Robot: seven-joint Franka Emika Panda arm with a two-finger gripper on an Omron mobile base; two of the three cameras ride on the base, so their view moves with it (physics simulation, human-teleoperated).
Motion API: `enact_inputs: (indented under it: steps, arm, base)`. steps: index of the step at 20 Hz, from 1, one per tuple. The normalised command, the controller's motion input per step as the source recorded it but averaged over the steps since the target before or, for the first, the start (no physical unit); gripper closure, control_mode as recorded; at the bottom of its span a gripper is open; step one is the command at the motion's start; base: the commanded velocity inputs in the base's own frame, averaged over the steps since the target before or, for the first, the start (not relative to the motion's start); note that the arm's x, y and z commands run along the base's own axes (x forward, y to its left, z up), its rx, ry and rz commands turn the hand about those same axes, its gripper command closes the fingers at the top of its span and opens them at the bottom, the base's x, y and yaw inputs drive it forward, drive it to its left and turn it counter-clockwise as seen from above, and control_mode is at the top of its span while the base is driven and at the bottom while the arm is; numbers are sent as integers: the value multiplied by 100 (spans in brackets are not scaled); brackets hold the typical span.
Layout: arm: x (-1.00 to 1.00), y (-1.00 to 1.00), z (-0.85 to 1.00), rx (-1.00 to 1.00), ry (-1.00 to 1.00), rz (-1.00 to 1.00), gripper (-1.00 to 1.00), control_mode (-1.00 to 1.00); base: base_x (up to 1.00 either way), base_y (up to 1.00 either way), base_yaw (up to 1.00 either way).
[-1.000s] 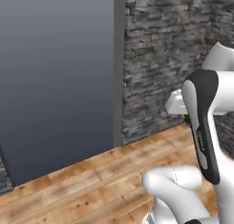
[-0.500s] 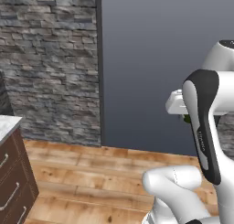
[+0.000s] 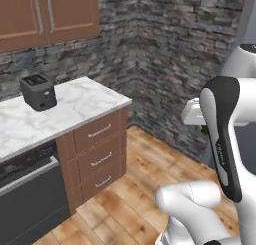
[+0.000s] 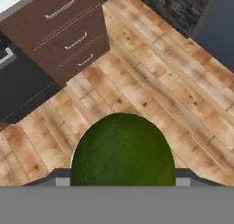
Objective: Pick lime from the fridge and place it on the plate on the counter.
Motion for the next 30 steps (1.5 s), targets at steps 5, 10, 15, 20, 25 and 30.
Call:
enact_inputs:
  steps: [5, 10, 15, 20, 25, 30]
  arm:
    - [0, 0, 0, 0, 0, 0, 100, 100]
    - [0, 0, 0, 0, 0, 0, 100, 100]
    - [0, 0, 0, 0, 0, 0, 100, 100]
    - [0, 0, 0, 0, 0, 0, 100, 100]
    - [0, 0, 0, 0, 0, 0, 100, 100]
    - [0, 0, 0, 0, 0, 0, 100, 100]
  base:
    - [5, 0, 100]
    - [11, 0, 100]
    - [17, -11, 94]
    - [24, -38, 82]
    - [31, -67, 68]
    - [42, -94, 52]
